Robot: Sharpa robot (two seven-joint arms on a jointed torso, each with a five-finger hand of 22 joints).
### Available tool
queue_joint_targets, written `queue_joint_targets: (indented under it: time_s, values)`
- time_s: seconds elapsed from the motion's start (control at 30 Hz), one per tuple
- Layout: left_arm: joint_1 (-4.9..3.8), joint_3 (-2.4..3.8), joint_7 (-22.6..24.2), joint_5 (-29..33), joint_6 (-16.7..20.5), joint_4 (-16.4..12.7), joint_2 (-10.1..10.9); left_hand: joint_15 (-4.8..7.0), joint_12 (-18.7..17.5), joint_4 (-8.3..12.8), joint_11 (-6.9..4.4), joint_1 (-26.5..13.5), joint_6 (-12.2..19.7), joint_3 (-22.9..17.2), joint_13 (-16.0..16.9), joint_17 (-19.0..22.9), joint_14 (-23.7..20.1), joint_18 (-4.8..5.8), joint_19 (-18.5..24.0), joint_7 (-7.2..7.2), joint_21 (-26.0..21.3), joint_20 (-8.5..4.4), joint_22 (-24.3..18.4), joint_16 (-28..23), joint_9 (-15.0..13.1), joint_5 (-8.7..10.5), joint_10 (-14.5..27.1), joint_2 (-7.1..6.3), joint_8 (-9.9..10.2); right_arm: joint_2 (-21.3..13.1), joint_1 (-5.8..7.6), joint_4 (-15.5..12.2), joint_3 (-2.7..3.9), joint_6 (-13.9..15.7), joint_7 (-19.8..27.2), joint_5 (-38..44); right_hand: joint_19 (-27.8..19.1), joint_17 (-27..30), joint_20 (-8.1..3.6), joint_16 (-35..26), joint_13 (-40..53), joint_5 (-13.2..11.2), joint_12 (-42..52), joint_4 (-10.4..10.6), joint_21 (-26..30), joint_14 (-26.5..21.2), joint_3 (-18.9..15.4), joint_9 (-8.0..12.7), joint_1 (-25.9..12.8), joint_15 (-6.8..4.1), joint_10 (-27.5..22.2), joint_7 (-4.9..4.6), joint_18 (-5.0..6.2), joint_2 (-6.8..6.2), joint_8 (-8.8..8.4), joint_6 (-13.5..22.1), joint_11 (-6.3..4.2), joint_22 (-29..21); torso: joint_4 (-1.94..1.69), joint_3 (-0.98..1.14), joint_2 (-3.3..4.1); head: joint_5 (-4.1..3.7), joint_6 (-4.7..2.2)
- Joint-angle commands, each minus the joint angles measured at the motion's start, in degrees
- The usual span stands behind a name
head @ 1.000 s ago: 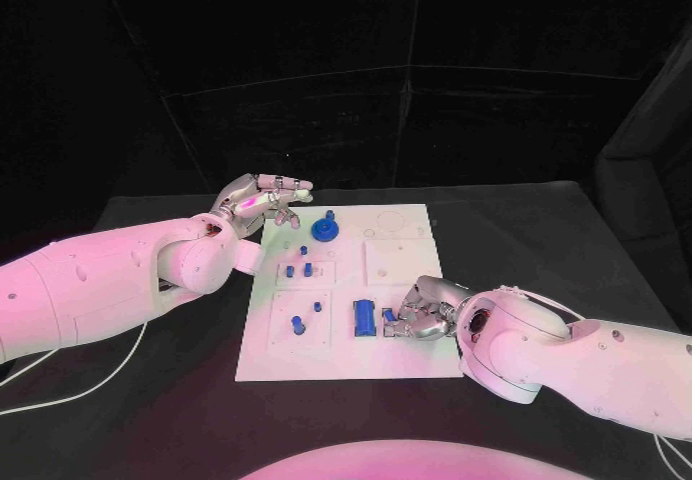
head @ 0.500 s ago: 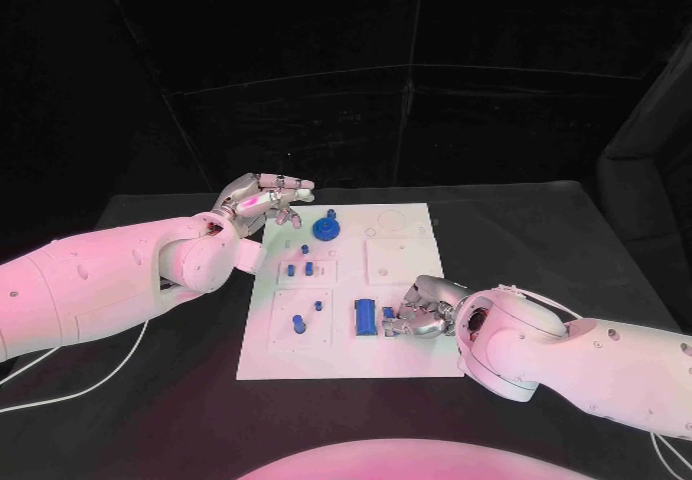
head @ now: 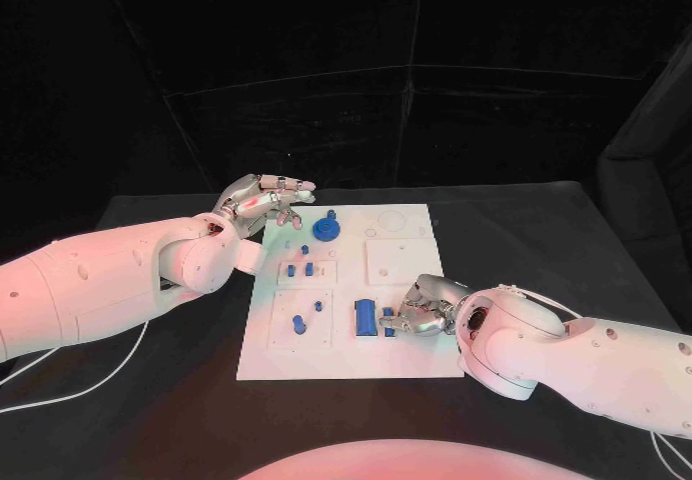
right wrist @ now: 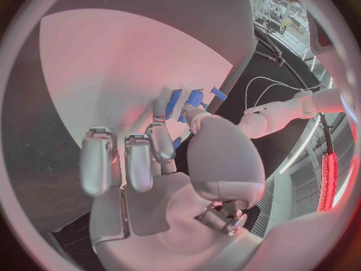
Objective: Assemble the parts on the task board
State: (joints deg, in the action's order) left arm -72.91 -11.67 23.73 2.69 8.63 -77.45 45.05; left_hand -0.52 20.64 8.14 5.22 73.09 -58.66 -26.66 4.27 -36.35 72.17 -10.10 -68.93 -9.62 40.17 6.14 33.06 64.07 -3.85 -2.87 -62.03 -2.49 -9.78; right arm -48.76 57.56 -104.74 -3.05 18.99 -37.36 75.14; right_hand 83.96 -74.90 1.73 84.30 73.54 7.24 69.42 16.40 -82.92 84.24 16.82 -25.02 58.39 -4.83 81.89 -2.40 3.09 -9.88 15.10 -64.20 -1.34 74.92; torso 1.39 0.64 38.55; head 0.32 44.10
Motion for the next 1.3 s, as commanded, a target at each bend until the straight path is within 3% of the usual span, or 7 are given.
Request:
queue_joint_targets:
  time_s: [0.03,0.63,0.8,0.97,1.03,1.13,1.3]
  values:
    - [-0.09,0.04,-0.1,-0.1,-1.0,-0.1,0.0,0.12,0.4,0.2,-0.04,0.0,0.0,-0.1,-0.1,0.1,-0.3,-0.41,0.1,0.06,-0.2,0.00,-0.1,0.4,0.0,-0.31,0.4,0.38,-0.4,0.2,0.05,0.0,0.01,0.7,0.0,0.3,0.4,-5.7,-0.45,-0.4,-0.2,4.6,-0.4,0.1,0.3,3.8,-3.6,-0.1,-1.4,-0.21,-0.2,-0.41,-0.21,-0.43,-0.05,0.2,-0.03,1.6,0.07,0.02,0.04,0.03,0.06]
    - [-0.09,0.04,-0.1,-0.1,-1.0,0.0,0.0,0.12,0.4,0.2,-0.02,0.0,0.0,-0.2,-0.1,0.1,-0.3,-0.41,0.1,0.04,-0.2,0.00,-0.1,0.4,0.0,-0.30,0.5,0.37,-0.4,-2.4,0.06,-1.6,0.01,5.0,5.4,-1.7,0.2,-5.1,-0.25,-1.0,-0.5,8.3,-1.2,-0.7,0.7,3.7,-12.7,-0.1,5.2,0.07,-0.7,-0.96,-0.12,4.13,-1.14,1.6,0.35,1.3,0.05,0.03,-0.11,-0.05,0.05]
    - [-0.07,0.03,0.4,-0.1,-0.6,0.8,-0.3,0.10,0.4,0.2,0.01,-0.1,0.0,-0.1,-0.1,0.2,-0.4,-0.39,0.1,0.01,-0.2,0.01,-0.1,0.4,0.0,-0.27,0.5,0.25,-0.4,-5.0,0.65,-2.3,0.04,8.0,14.3,-12.5,-4.6,3.7,0.76,-7.8,-11.6,9.4,-16.0,-0.6,7.4,1.2,-14.6,1.2,8.4,1.38,-8.1,-2.95,1.90,5.05,-4.03,6.7,2.07,-8.9,-0.01,0.05,-0.35,-0.10,-0.46]
    - [-0.02,0.02,2.0,0.8,1.0,2.0,-0.8,-0.29,0.7,-1.5,0.16,-3.3,0.1,2.2,0.0,1.0,-0.8,-0.25,0.3,0.01,-0.5,0.30,-0.2,0.1,0.0,-0.12,0.3,-1.11,-0.4,-5.8,3.47,1.1,0.06,7.6,29.2,-28.8,-18.2,29.8,2.37,-33.6,-26.8,8.9,-35.1,-1.9,31.5,-7.1,-16.2,2.9,15.1,2.89,-17.8,-4.66,7.06,6.84,-5.36,9.4,3.83,-39.3,0.06,-0.04,-1.24,-0.21,-0.84]
    - [0.02,0.02,2.8,2.1,2.4,2.3,-1.0,-0.58,0.8,-3.0,0.43,-6.2,0.2,4.8,0.0,4.6,-2.7,-0.13,0.8,-0.09,-1.0,0.53,-0.4,-1.8,0.0,-0.10,0.4,-2.89,-0.4,-5.6,4.24,3.0,0.06,6.4,33.3,-34.6,-21.8,36.6,3.44,-42.6,-29.9,7.6,-39.4,-2.5,37.2,-12.3,-16.4,3.8,16.9,4.40,-22.0,-5.96,7.00,7.19,-6.42,11.1,5.21,-43.5,0.08,-0.18,-1.56,-0.34,-1.38]
    - [0.11,0.01,4.3,5.3,4.2,3.4,-1.5,-0.87,1.1,-3.7,0.32,-6.6,0.1,6.7,0.1,8.1,-7.8,-0.05,3.8,0.22,-3.3,0.90,-1.6,-5.6,-0.1,0.01,0.5,-3.10,-0.5,-4.8,5.57,8.1,0.07,3.3,41.7,-47.1,-26.4,39.4,5.32,-49.4,-34.8,6.4,-44.7,-4.2,44.2,-18.3,-16.0,5.1,20.5,6.78,-27.3,-7.54,6.65,8.04,-7.22,12.2,7.22,-47.6,0.14,-0.40,-2.19,-0.39,-2.11]
    - [0.27,0.02,5.2,7.5,3.3,6.2,-2.7,-3.13,-0.2,-4.7,1.55,-5.2,0.3,10.4,-0.4,15.0,-18.0,0.56,13.4,-0.49,-13.1,2.92,-7.2,-20.1,0.0,-0.05,2.3,-2.18,-0.3,-1.7,6.61,17.1,0.08,-0.7,49.5,-59.2,-26.2,46.0,6.72,-58.4,-45.8,5.1,-49.7,-5.6,52.9,-19.8,-14.7,8.1,24.1,7.25,-22.4,-6.60,7.60,9.64,-7.78,8.5,7.66,-53.7,0.24,-0.83,-3.48,-0.51,-3.76]
